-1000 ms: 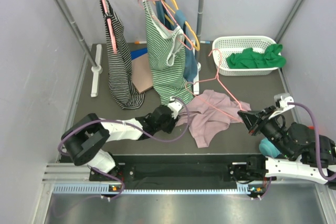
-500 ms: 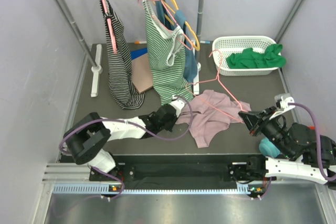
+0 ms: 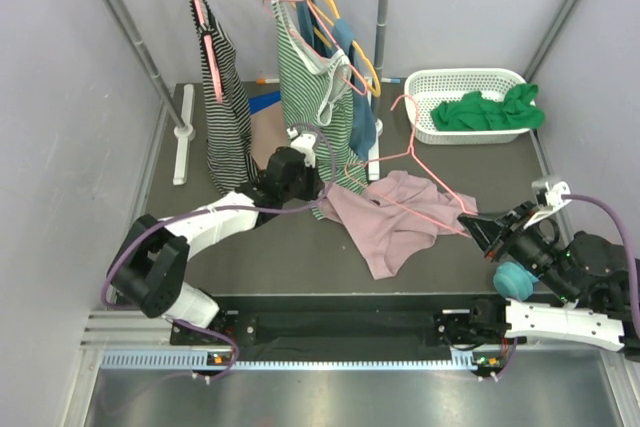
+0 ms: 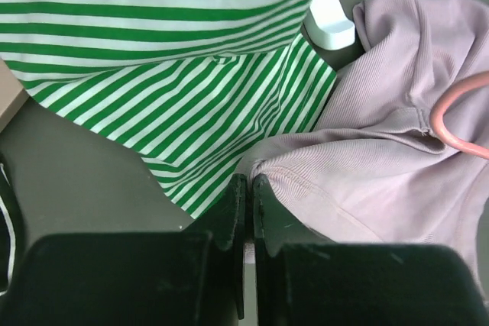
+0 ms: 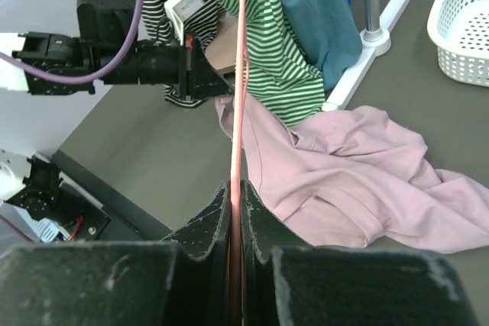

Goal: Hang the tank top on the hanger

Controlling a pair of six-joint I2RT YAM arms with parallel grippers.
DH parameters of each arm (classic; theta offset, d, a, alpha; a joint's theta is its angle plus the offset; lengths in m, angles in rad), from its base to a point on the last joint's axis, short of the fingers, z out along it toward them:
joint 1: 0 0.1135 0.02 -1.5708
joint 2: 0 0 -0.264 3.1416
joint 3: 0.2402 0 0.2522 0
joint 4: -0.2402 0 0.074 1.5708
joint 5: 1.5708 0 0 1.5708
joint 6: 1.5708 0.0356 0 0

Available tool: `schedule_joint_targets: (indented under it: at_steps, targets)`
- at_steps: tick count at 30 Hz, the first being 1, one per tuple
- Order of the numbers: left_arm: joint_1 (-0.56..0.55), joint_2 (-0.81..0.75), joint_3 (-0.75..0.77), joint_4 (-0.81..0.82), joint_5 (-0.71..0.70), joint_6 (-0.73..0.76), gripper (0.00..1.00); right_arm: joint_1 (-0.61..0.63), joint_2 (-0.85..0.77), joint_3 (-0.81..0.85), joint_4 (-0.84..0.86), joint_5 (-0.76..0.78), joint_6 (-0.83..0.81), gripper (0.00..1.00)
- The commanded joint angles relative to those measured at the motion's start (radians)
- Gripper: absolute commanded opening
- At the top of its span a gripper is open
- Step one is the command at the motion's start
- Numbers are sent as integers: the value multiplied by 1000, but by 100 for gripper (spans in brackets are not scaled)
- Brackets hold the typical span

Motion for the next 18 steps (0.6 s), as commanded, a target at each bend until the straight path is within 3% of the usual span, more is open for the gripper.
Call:
schedule_joint_targets:
  at_steps: [1, 18]
  targets:
    - [34, -39, 43, 28, 89, -60, 0, 12, 22, 29, 38, -46, -25, 0]
    - [65, -91, 60, 46, 159, -117, 0, 12, 123, -54, 143, -94, -28, 0]
